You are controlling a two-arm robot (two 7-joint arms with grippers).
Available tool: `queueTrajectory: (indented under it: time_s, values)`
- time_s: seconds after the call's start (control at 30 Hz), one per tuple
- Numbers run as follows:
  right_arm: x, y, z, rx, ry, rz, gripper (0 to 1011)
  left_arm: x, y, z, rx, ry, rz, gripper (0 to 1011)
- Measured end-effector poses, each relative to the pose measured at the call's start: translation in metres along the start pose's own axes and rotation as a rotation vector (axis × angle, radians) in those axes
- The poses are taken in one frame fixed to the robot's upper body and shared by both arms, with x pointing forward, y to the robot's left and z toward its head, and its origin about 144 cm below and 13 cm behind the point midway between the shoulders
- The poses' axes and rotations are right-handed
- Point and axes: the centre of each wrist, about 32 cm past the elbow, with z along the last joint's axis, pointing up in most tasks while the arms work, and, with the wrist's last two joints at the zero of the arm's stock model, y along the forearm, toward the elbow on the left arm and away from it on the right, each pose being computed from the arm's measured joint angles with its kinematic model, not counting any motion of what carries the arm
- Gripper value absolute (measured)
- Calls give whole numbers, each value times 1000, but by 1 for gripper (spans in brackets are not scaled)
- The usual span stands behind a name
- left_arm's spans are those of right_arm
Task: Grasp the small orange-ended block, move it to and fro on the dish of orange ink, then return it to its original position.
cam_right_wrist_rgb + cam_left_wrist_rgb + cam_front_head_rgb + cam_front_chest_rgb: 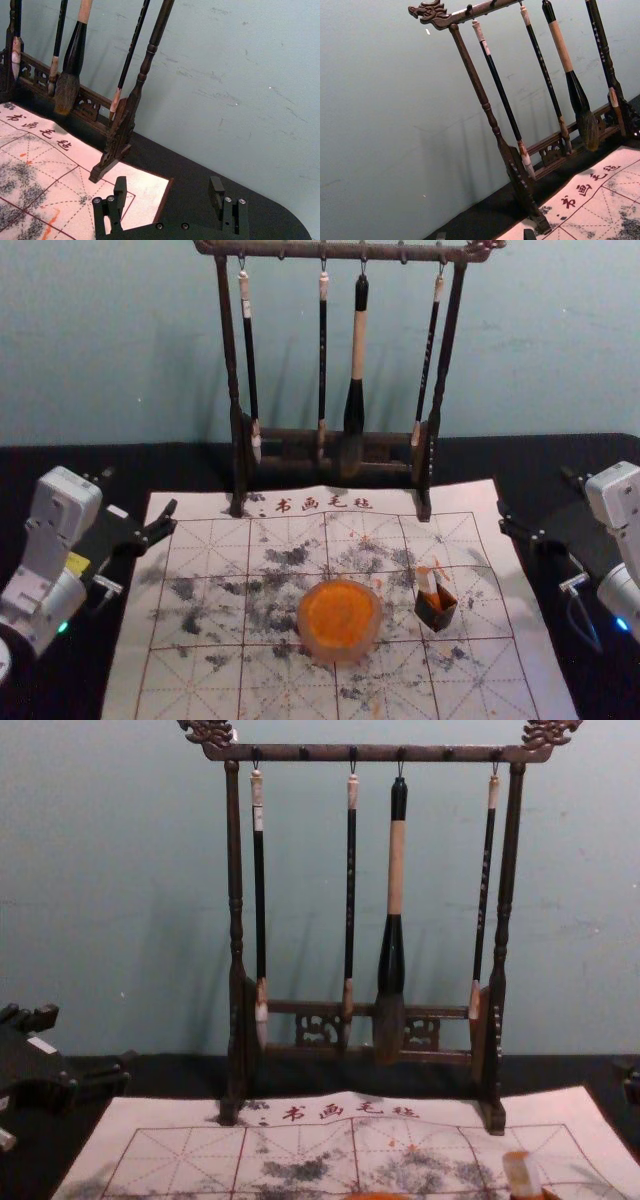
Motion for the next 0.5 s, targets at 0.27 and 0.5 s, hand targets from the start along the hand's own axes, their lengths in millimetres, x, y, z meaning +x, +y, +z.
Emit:
queueTrajectory:
  time_s: [0.27, 0.5]
  values:
    - [0, 0, 0, 1, -1, 0, 1002, 0, 0, 0, 0, 0, 0, 1001]
    - [0, 0, 0, 1, -1, 0, 1002, 0, 0, 0, 0, 0, 0, 1001]
